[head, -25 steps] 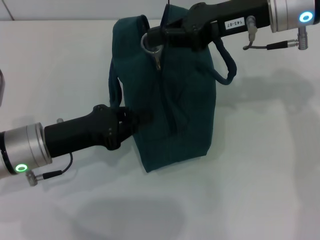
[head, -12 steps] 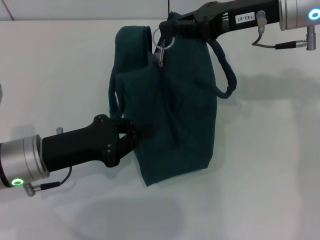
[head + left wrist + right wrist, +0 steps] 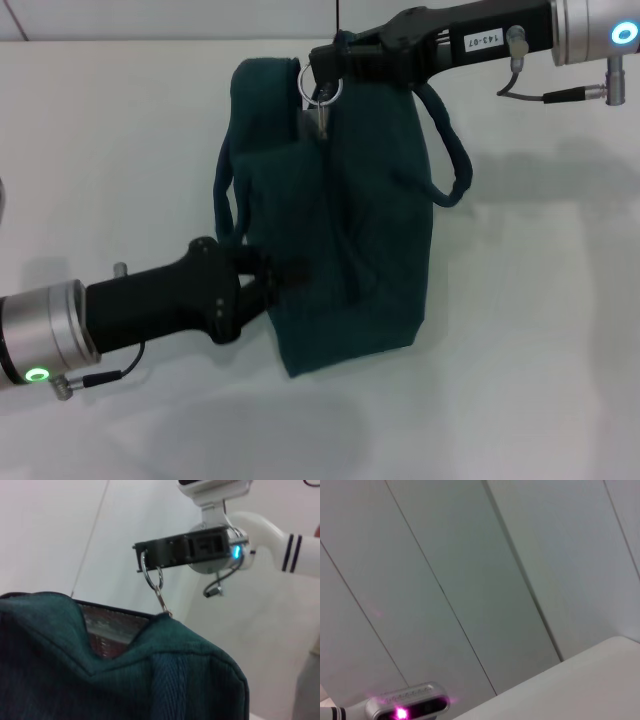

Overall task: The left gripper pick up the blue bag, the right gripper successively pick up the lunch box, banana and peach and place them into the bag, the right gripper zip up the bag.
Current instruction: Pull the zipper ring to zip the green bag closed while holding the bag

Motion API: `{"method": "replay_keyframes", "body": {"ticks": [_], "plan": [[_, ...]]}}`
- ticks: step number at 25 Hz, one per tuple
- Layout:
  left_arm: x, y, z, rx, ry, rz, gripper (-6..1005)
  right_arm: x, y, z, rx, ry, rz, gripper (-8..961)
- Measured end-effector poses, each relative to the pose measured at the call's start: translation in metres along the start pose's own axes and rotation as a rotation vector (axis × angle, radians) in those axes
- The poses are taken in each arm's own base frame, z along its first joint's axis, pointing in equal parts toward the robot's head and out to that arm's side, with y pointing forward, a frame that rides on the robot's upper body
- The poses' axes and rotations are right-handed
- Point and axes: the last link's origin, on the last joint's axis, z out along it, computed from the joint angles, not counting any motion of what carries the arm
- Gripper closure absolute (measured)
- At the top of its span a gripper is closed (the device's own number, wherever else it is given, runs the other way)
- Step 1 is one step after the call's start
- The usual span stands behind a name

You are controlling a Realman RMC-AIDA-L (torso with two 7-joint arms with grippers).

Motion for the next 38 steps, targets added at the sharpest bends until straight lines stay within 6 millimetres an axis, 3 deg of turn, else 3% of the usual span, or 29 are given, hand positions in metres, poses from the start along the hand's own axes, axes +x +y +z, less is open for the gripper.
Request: {"method": "replay_keyframes", "body": {"ticks": [8, 19, 24, 30, 38], "plan": [[0.007, -0.003, -0.003, 0.030, 0.072, -0.112, 913, 0.007, 0.001, 0.004, -0.009, 0.008, 0.015, 945], [0.011, -0.007, -0.011, 0.044, 0.072, -0.208, 701, 0.010, 0.003, 0.007, -0.023, 0.009, 0.000, 945], [0.013, -0.009, -0.014, 0.061, 0.090, -0.219, 467, 0.010, 0.002, 0.007, -0.017, 0.008, -0.008, 946], [0.017, -0.011, -0.016, 0.068, 0.108, -0.255, 259, 0.010, 0.002, 0.007, -0.014, 0.010, -0.015, 946], [0.024, -0.015, -0.016, 0.066, 0.135, -0.335, 265, 0.010, 0.002, 0.008, -0.016, 0.014, -0.034, 945]]}}
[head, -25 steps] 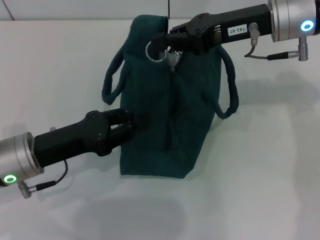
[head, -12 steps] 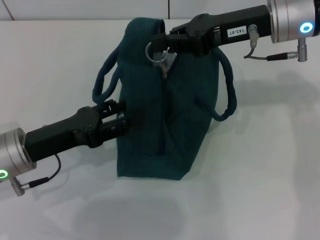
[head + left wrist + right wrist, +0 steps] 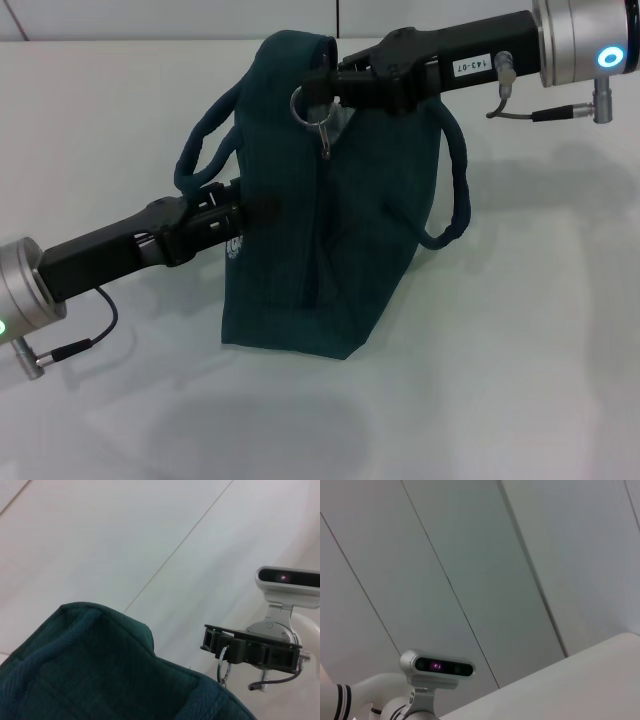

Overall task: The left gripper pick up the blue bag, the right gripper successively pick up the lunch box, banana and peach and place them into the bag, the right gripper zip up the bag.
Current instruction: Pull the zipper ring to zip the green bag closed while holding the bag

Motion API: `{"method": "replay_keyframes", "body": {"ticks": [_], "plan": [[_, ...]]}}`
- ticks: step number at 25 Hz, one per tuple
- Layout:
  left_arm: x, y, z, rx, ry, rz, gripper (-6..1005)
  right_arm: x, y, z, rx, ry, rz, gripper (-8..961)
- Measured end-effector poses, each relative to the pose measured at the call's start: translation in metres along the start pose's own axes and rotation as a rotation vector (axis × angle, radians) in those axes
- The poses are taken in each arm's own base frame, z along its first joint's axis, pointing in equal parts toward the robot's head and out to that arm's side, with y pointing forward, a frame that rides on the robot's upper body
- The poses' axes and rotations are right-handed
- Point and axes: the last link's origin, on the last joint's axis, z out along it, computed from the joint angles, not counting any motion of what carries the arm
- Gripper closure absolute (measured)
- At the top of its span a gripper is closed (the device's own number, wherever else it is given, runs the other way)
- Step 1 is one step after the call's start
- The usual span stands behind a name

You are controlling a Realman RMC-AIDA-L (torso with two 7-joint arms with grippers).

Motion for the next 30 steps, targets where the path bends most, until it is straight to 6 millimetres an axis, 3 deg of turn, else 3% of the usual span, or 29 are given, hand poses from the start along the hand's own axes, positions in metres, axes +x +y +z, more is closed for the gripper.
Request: {"method": "replay_keyframes", "body": {"ticks": [11, 25, 30], "plan": [[0.0011, 0.0033, -0.0015, -0.024, -0.003, -0.001, 308, 0.0001, 0.0013, 0.0011, -0.008, 0.002, -0.003, 946], [0.0014, 0.0034, 0.0000, -0.028, -0.005, 0.017, 931, 0.0002, 0.0014, -0.0002, -0.009, -0.009, 0.004, 946], [-0.0006, 0.0056, 0.0011, -0.045, -0.018, 0.071, 941, -0.0008, 0.0011, -0.0017, -0.008, -0.015, 0.016, 946]]}}
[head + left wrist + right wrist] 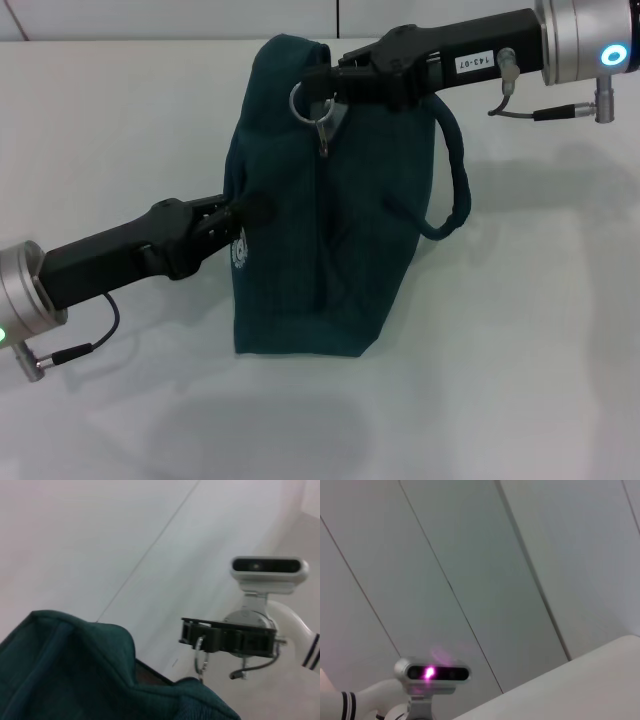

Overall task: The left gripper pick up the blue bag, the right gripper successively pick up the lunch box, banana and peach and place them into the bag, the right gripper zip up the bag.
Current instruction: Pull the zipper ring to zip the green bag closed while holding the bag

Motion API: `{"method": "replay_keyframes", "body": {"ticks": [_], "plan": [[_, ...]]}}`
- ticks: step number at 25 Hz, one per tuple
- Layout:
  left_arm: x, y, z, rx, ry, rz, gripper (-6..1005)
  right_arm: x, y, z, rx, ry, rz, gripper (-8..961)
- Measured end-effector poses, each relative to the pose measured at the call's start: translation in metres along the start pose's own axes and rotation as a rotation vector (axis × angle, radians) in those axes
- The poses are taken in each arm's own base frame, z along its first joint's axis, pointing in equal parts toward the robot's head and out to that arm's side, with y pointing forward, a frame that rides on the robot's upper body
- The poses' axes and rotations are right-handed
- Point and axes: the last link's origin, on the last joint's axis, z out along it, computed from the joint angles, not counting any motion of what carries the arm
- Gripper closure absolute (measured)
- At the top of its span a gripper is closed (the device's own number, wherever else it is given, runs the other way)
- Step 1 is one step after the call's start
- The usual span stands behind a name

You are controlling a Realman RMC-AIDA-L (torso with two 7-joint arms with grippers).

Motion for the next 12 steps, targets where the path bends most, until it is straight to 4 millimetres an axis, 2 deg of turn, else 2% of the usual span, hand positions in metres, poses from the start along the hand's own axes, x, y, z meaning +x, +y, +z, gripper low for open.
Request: {"method": "replay_keyframes", "body": {"ticks": [12], "plan": [[-0.005, 0.003, 0.003, -0.027, -0.040, 0.044, 943, -0.001, -0.005, -0.015, -0.006, -0.066, 0.129, 946]]}}
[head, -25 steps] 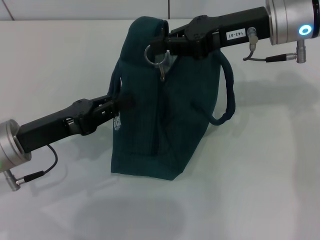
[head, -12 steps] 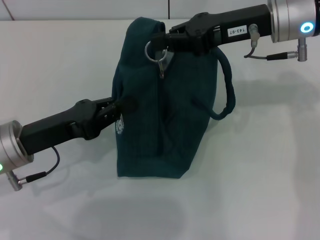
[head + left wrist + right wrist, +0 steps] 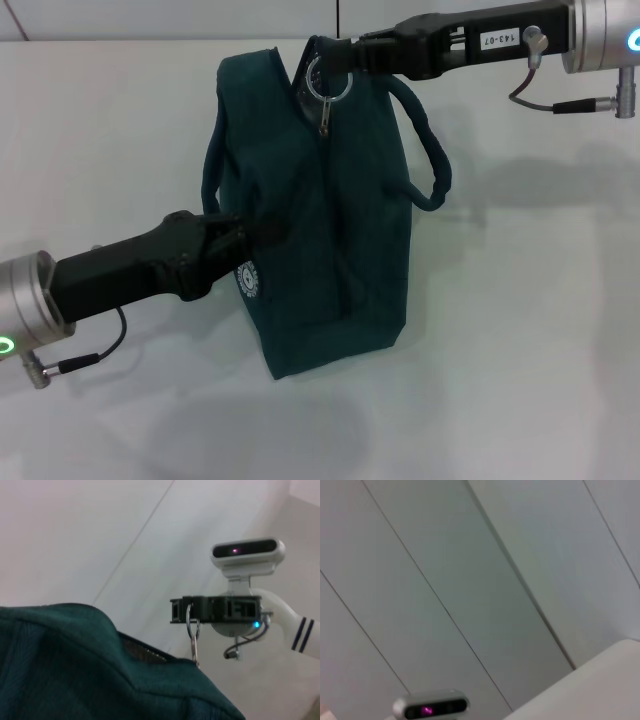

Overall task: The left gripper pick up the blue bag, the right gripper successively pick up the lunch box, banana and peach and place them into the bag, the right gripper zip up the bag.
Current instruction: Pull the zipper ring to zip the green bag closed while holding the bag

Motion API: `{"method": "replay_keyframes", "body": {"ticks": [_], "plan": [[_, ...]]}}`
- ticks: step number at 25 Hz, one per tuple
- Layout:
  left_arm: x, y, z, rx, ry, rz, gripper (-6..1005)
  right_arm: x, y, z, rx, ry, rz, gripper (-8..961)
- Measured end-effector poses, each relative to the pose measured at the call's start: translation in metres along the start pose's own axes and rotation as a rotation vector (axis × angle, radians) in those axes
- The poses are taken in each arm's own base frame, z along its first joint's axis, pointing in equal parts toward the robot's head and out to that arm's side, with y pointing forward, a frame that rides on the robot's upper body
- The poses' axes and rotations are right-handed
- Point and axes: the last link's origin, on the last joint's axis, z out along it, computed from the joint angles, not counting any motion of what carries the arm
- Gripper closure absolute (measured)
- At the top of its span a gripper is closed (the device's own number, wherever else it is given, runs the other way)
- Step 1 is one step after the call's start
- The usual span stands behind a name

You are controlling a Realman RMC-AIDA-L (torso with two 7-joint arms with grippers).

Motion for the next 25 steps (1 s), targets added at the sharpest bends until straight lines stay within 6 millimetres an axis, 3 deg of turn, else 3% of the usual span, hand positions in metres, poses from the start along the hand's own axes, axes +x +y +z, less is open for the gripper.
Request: {"method": "replay_keyframes", "body": {"ticks": [10, 25], "plan": [[-0.005, 0.007, 0.010, -0.066, -0.044, 0.041, 944, 0.004, -0.003, 0.001, -0.014, -0.012, 0.094, 946], [-0.017, 0.022, -0.009, -0.117, -0.045, 0.072, 945, 0.004, -0.021, 0.000, 0.107, -0.039, 0.119, 946]]}}
